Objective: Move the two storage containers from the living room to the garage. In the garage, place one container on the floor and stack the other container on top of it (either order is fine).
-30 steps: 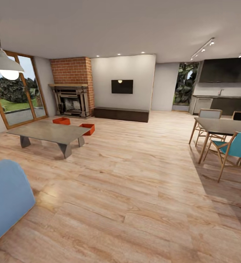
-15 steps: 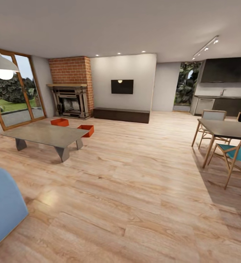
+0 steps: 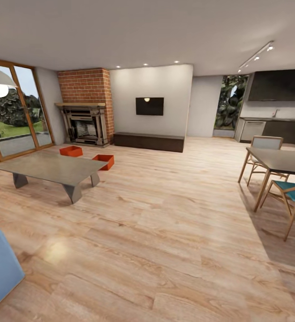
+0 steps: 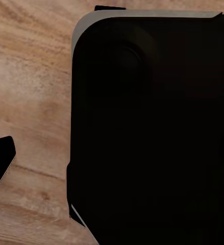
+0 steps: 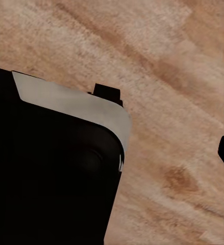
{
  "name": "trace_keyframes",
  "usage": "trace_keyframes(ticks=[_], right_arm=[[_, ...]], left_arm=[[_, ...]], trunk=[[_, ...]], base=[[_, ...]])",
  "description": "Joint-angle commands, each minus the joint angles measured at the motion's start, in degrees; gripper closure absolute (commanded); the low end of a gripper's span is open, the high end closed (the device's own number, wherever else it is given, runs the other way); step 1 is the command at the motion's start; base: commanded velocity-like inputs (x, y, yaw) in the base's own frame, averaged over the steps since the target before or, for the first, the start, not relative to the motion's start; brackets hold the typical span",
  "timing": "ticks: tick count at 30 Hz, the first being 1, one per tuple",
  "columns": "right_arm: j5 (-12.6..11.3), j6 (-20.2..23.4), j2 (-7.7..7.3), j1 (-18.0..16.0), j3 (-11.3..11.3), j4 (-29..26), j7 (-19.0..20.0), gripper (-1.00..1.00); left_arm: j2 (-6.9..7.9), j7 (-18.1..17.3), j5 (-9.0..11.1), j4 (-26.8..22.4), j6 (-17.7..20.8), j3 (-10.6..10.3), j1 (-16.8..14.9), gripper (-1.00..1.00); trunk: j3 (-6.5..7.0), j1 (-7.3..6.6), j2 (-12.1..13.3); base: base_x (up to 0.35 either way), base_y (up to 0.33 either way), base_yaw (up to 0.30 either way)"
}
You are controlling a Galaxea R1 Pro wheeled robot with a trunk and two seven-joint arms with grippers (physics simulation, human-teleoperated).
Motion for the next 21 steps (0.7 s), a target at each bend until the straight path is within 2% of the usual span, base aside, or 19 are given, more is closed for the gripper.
trace_keyframes(ticks=[1,21], right_arm=[[-0.5,-0.3,0.04,-0.1,0.5,0.2,0.0,-1.0],[-0.5,-0.3,-0.06,-0.1,0.5,0.2,0.0,-1.0]], left_arm=[[0.0,0.0,0.4,0.0,-0.1,0.0,0.0,-1.0],[0.0,0.0,0.4,0.0,-0.1,0.0,0.0,-1.0]], trunk=[[-0.05,0.03,0.0],[-0.05,0.03,0.0]], base=[[0.325,0.0,0.0],[0.325,0.0,0.0]])
